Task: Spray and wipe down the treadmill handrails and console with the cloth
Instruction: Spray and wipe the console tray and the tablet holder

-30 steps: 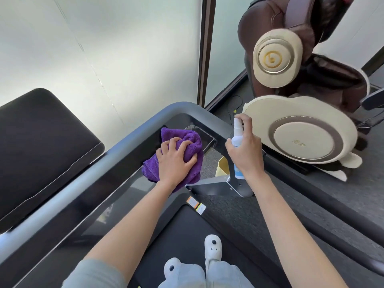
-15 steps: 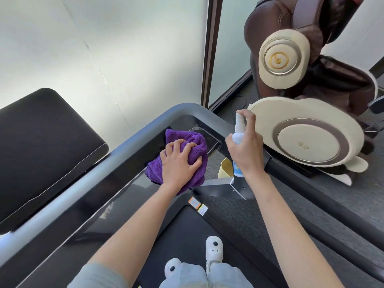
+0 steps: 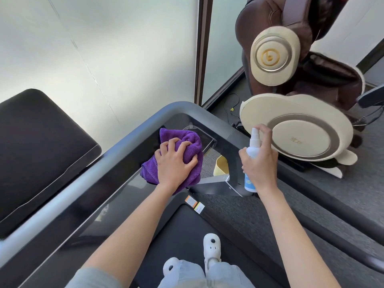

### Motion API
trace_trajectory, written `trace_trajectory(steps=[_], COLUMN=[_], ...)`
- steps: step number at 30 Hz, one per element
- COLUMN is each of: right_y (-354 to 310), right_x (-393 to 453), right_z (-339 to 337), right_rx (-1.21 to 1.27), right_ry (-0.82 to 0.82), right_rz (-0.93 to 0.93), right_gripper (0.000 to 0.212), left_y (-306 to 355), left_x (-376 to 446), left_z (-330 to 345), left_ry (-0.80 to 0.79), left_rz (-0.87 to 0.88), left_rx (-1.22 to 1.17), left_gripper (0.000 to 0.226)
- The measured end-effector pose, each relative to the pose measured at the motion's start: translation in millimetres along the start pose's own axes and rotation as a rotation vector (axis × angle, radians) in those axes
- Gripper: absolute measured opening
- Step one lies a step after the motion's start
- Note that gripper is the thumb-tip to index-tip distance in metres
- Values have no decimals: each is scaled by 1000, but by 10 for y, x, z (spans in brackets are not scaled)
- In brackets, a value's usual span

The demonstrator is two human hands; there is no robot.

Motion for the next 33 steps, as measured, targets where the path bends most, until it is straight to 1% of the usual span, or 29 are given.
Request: trace_trajectory(steps=[3, 8, 11, 16, 22, 24, 26, 28, 30, 33], right_y=[49, 103, 87, 164, 254, 274, 293, 326, 351, 343], right_x=[-51, -134, -150, -84, 34, 88, 140, 194, 252, 353], right_z=[11, 25, 4, -29, 1, 16, 15, -4, -26, -23], right_rx=[-4, -22, -54, -87, -46, -21, -2, 24, 45, 51], right_ry=[-28, 7, -5, -70, -111, -122, -130, -137, -143, -157], right_rz=[29, 50, 25, 46, 71, 68, 54, 48, 42, 15], right_gripper=[56, 51, 57, 58, 59, 59, 58, 56, 55, 57], left_y=[-4, -11, -1, 8, 69, 102, 130, 154, 185, 196], left_x=[7, 8, 10, 15, 125, 266, 502, 821, 1162, 1550], left_z=[10, 14, 26, 28, -13, -3, 31, 83, 97, 48], left_ry=[8, 16, 6, -1, 136, 198, 210, 165, 119, 76], left_rz=[1, -2, 3, -8, -119, -168, -220, -242, -212, -203], left_rx=[4, 7, 11, 10, -92, -120, -92, -14, 49, 51], left_gripper=[47, 47, 45, 40, 36, 36, 39, 43, 44, 44])
Point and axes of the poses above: each hand's wrist, its own x-axis towards the middle knuckle, its own z-axis out of the palm, y = z × x, the point moved 7 cm from there along x, towards the middle knuckle, and after that the axes turned 7 degrees about -y, right-handed, at the moved point
